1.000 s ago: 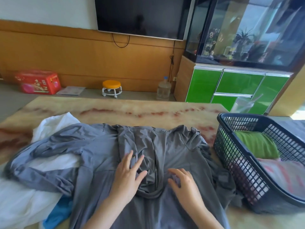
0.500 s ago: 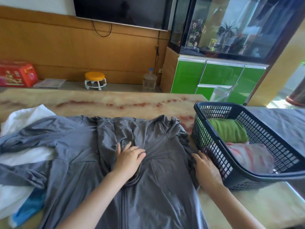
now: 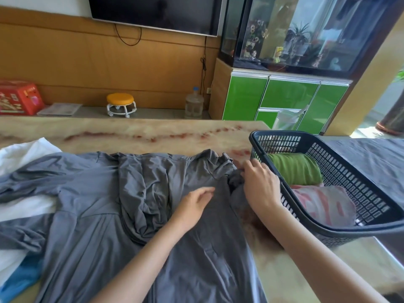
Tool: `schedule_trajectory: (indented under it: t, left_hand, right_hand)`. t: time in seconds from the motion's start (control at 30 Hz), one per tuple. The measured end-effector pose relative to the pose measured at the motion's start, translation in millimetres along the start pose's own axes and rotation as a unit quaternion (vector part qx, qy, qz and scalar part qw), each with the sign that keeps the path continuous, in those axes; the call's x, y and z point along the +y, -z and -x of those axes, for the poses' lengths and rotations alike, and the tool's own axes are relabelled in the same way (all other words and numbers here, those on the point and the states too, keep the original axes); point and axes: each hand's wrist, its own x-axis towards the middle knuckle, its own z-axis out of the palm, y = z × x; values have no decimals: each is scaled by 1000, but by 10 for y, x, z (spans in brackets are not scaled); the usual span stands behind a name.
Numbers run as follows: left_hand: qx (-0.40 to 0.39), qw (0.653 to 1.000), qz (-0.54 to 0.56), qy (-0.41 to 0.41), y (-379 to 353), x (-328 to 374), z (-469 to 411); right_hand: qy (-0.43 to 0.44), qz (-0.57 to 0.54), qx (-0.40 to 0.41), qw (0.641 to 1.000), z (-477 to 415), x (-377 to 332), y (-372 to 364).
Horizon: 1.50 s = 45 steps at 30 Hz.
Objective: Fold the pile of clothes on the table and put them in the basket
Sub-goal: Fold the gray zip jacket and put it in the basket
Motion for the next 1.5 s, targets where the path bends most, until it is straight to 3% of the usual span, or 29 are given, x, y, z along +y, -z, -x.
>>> schedule_trajectory:
  t: [0.07, 0.13, 0.17, 0.2, 0.23, 0.27, 0.37, 0.43, 0.5, 0.53, 0.57, 0.63, 0.67, 0.7, 0.77, 0.87, 0.93, 1.03, 1.1, 1.2, 1.27, 1.37, 1.43, 1.5]
  left_hand:
    - [8, 990, 136, 49, -28, 128, 3]
    - [4, 950, 291, 112, -4, 223, -5]
    - [-2, 932, 340, 124, 23, 238, -6]
    - [-3, 927, 354, 122, 56, 222, -10]
    - [4, 925, 362, 118, 97, 203, -12]
    - [23, 916, 383, 117, 139, 174, -19]
    - [130, 834, 517, 144, 332, 75, -18]
    - [201, 759, 589, 192, 536, -11, -25]
    - [243, 722, 604, 234, 775, -114, -14]
    - [254, 740, 572, 247, 883, -161, -5]
    - [261, 783, 501, 260, 986, -219, 2]
    - [276, 888, 245, 274, 1127, -355, -7]
    - [285, 917, 103, 259, 1186, -428, -7]
    - [288, 928, -1, 236, 1226, -493, -4]
    - [271, 934, -107, 205, 1243, -567, -8]
    - [229, 937, -189, 185, 1175, -659, -20]
    - [262, 928, -213, 159, 1202, -709, -42]
    - [317, 920, -203, 106, 1278, -768, -46]
    - [288, 937, -158, 118, 1293, -758, -38]
    - [231, 953, -118, 157, 1314, -733, -10]
    - [248, 949, -136, 142, 1354, -792, -29]
    - [319, 934, -114, 118, 1450, -868, -61]
    - [335, 931, -85, 119, 1520, -892, -72]
    - [355, 926, -26, 128, 1576, -889, -80]
  right_hand:
    - [9, -69, 45, 997, -109, -159, 38]
    - [-77, -236, 11, 969, -275, -297, 47]
    - [-136, -355, -31, 924, -365, -346, 40]
    - [-189, -477, -73, 855, -430, -396, 32]
    - [-222, -563, -113, 788, -462, -441, -3]
    - [-226, -608, -150, 746, -462, -492, -35]
    - [-184, -635, -241, 710, -375, -576, -179]
    - [-152, -629, -249, 721, -317, -503, -332]
    - [-123, -571, -226, 780, -262, -365, -523]
    - [-110, -536, -225, 806, -226, -306, -615]
    - [-101, -505, -235, 824, -195, -266, -705]
    - [-76, -432, -259, 860, -127, -204, -829]
    - [-54, -387, -266, 881, -102, -199, -871]
    - [-34, -343, -271, 899, -76, -194, -912]
    - [-8, -282, -270, 921, -49, -193, -995]
    - [-43, -313, -229, 921, -92, -189, -1087]
    - [-70, -343, -195, 916, -196, -156, -1141]
    - [-50, -251, -215, 942, -369, -79, -1177]
    - [-24, -210, -238, 948, -439, -74, -1172]
    - [-19, -219, -199, 955, -531, -110, -1196]
    - [-23, -250, -170, 953, -608, -147, -1192]
    - [22, -293, -248, 923, -698, -163, -1133]
    - [70, -207, -315, 924, -674, -113, -1162]
    - [83, -170, -328, 926, -610, -76, -1221]
